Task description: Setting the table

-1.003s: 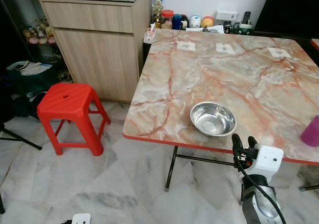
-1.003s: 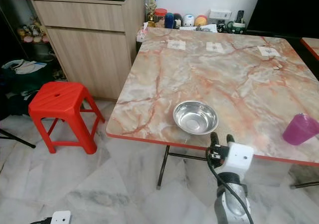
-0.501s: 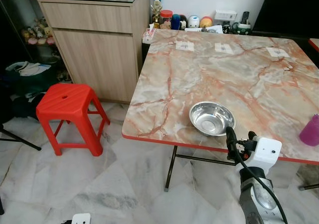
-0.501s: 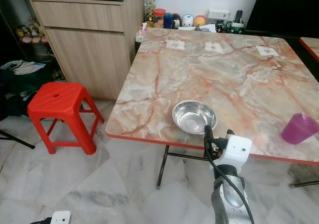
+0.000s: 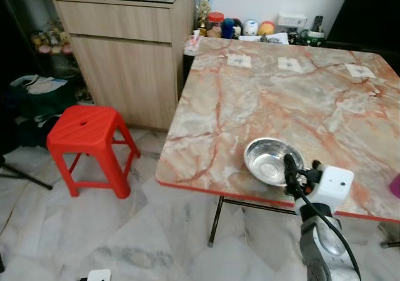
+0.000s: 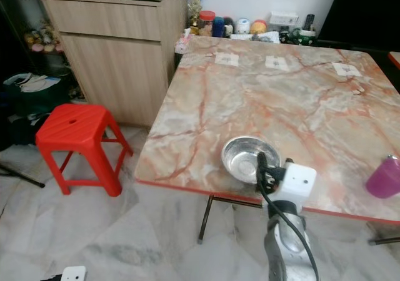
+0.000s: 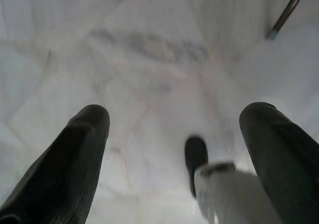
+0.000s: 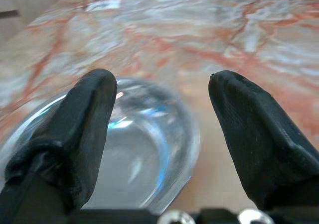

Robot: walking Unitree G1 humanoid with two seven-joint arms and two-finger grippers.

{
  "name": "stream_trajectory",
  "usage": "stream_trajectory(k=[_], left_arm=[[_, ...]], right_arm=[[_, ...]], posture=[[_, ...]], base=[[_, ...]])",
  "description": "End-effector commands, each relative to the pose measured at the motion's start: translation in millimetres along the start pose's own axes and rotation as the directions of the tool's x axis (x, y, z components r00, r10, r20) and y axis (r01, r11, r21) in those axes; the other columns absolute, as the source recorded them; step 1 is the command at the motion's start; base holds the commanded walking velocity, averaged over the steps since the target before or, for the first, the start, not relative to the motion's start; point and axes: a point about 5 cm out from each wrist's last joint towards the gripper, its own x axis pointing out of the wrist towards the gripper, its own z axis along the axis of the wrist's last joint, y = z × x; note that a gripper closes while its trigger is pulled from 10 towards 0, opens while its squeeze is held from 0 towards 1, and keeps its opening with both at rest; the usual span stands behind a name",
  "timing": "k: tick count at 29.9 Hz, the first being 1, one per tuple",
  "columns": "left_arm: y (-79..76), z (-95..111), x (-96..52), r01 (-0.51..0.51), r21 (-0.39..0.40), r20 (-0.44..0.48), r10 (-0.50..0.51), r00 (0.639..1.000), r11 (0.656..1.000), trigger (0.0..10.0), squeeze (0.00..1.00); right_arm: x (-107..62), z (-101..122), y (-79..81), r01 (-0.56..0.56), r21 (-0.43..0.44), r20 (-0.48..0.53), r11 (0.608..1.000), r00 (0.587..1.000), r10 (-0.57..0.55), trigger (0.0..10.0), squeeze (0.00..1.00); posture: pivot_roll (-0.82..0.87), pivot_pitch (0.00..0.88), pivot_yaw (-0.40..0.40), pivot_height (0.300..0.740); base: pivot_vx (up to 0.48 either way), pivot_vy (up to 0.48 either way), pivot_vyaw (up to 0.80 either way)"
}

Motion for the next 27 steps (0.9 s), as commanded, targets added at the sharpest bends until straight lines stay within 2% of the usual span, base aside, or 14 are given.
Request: stream_trajectory(k=[1,8,19,22,23,27], left_arm=[[-6.2,-7.6,-1.5,0.012,-0.010,-0.025,-0.012,1.000,1.000,10.0,0.00],[-6.0,-7.8,-1.6,0.011,-0.008,-0.023,-0.011,1.000,1.000,10.0,0.00],[-5.1,-6.6,-1.3,0.013,0.008,-0.021,-0.012,1.000,1.000,10.0,0.00],[-4.7,-6.4,-1.3,0.014,0.012,-0.021,-0.013,1.000,1.000,10.0,0.00],[-4.7,-6.3,-1.3,0.015,0.014,-0.021,-0.015,1.000,1.000,10.0,0.00],[-5.1,-6.4,-1.3,0.017,0.016,-0.020,-0.017,1.000,1.000,10.0,0.00]], right_arm=[[-2.1,4.4,-9.3,0.036,0.009,0.008,0.999,0.999,-0.036,10.0,0.00],[-6.2,9.9,-10.6,0.063,0.032,0.022,0.998,0.998,-0.063,10.0,0.00],[-35.3,17.3,-20.7,0.117,0.138,-0.047,0.984,0.993,-0.111,10.0,0.00],[-40.1,15.0,-21.5,0.135,0.160,-0.107,0.978,0.987,-0.119,10.0,0.00],[-40.8,8.7,-22.3,0.151,0.171,-0.169,0.974,0.978,-0.122,10.0,0.00],[-38.8,-0.4,-23.5,0.171,0.219,-0.223,0.961,0.967,-0.121,10.0,0.00]], posture=[[0.01,0.090,-0.038,0.740],[0.01,0.093,-0.038,0.740],[0.00,0.100,-0.041,0.740],[0.00,0.100,-0.040,0.740],[0.00,0.100,-0.040,0.740],[0.01,0.101,-0.040,0.740]], base=[[0.000,0.000,0.00],[0.000,0.000,0.00],[0.000,0.000,0.00],[0.000,0.000,0.00],[0.000,0.000,0.00],[0.000,0.000,0.00]])
